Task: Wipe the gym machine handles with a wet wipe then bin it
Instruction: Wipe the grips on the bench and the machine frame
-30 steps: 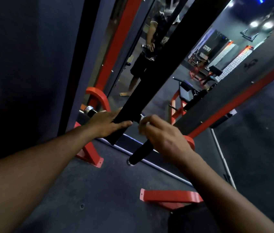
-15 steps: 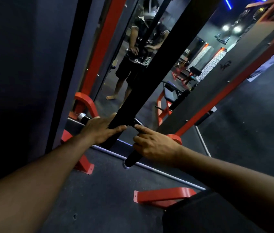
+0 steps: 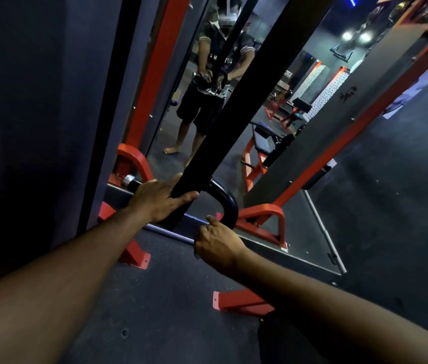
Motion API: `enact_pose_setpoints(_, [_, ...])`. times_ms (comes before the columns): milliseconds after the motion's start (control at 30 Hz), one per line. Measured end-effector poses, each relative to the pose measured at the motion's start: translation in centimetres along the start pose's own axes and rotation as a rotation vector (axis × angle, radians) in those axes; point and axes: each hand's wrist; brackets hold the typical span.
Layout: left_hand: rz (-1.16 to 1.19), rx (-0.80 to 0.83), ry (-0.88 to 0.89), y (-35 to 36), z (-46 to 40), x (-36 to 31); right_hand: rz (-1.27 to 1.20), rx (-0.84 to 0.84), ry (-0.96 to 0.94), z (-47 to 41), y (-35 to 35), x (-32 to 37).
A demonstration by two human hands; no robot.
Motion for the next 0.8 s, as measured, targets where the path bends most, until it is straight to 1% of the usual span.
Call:
enact_pose_setpoints(67, [0.005,-0.012,0.011,0.0,0.3,0.1,0.030,-0.033,-0.023,0.9,-1.8,-1.1])
enact_pose_setpoints(200, [0.008,-0.028,0.021,0.1,0.4,0.4,0.167,-0.042,-0.001,2.0,-4.5,-2.7])
enact_pose_setpoints(267, [0.008,-0.029,0.009,0.1,0.3,0.6,0.120,-0.038,0.003,1.8,-4.3,-2.0])
enact_pose_setpoints(333, [0.005,-0.027,0.010,0.1,0.2,0.8,-0.009,-0.015,0.029,1.2,-3.3,-0.6])
enact_pose_setpoints(400, [0.006,-0.052,0.029,0.3,0.3,0.9,-0.131,-0.029,0.063,0.0,-1.6,1.2])
enact_pose_setpoints(533, [-0.010,-0.110,0.051,0.2,0.5,0.4,-0.207,-0.037,0.087,-1.7,0.3,4.1])
enact_pose_setpoints(600, [-0.013,-0.109,0.045,0.0,0.6,0.3,-0.209,-0.066,0.055,-1.7,0.7,4.0])
enact_pose_setpoints(667, [-0.023,-0.120,0.049,0.2,0.6,0.3,-0.154,-0.092,0.020,-0.9,0.7,3.0])
enact_pose_setpoints(800, [-0.021,-0.161,0.035,0.8,0.6,0.4,-0.080,-0.170,-0.070,0.9,-1.0,1.2])
Point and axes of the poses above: each hand's wrist, its own z-axis away from the middle knuckle, its own y-axis out of the palm, x = y × z, and after that the axes turned 3 degrees about x, right-handed
